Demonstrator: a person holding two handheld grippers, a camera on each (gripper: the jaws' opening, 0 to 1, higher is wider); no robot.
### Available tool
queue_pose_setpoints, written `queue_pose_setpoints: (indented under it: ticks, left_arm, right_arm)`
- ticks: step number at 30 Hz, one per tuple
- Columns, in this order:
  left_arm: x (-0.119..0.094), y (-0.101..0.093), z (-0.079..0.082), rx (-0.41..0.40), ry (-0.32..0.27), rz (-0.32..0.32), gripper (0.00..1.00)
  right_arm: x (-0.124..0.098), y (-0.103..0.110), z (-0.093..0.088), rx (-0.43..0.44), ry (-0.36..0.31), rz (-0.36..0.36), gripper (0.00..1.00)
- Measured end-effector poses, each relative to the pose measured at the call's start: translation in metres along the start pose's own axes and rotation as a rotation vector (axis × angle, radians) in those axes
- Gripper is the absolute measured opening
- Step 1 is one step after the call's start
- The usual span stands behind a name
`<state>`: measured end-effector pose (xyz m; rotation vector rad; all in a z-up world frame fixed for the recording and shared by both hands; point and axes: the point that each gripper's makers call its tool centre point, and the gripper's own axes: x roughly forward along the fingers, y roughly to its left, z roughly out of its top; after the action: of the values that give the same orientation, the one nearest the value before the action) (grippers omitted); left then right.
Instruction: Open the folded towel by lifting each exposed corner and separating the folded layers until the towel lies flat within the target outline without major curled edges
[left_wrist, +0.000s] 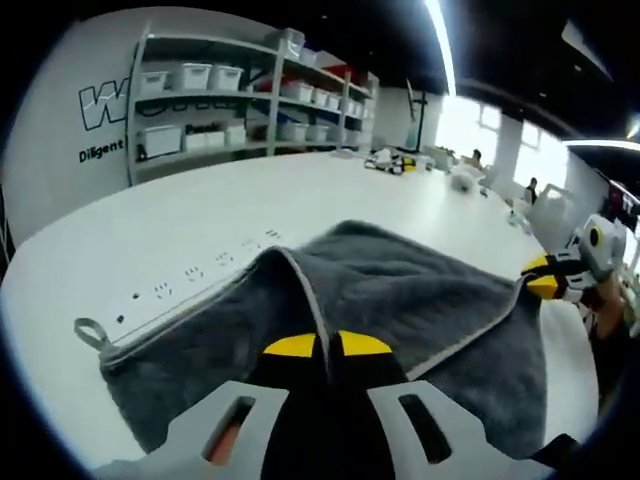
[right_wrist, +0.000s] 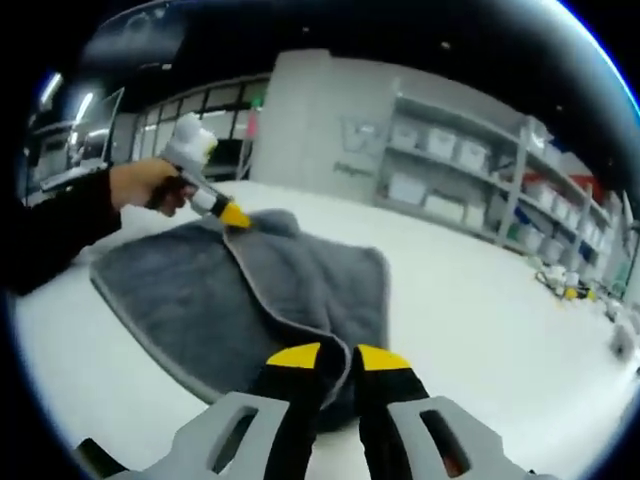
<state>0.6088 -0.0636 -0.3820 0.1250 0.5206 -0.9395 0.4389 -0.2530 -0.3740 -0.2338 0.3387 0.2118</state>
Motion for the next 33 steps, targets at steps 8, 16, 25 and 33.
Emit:
queue_pose_setpoints:
  ticks: [8,16,25,33]
  left_arm:
    - [0.0,0.0,0.014,-0.026,-0.08,-0.004,0.01]
    - [0.0,0.016,0.021,-0.065,-0.101,0.043,0.01]
    - [0.0,0.014,0.031,-0.08,-0.134,0.013,0.01]
    - [0.002,0.017,0.03,-0.094,-0.148,0.024,0.01]
  right_arm:
    - [-0.001,0.0,0.002,-0.006,-0.002,-0.003,0.0]
    - [-0.005,0.003,0.009,-0.014,-0.011,-0.002,0.0]
    - [-0.014,0.006,0.019,-0.017,-0.035,0.007,0.0]
    - [-0.014,0.007,0.016,-0.019,-0.04,0.009,0.0]
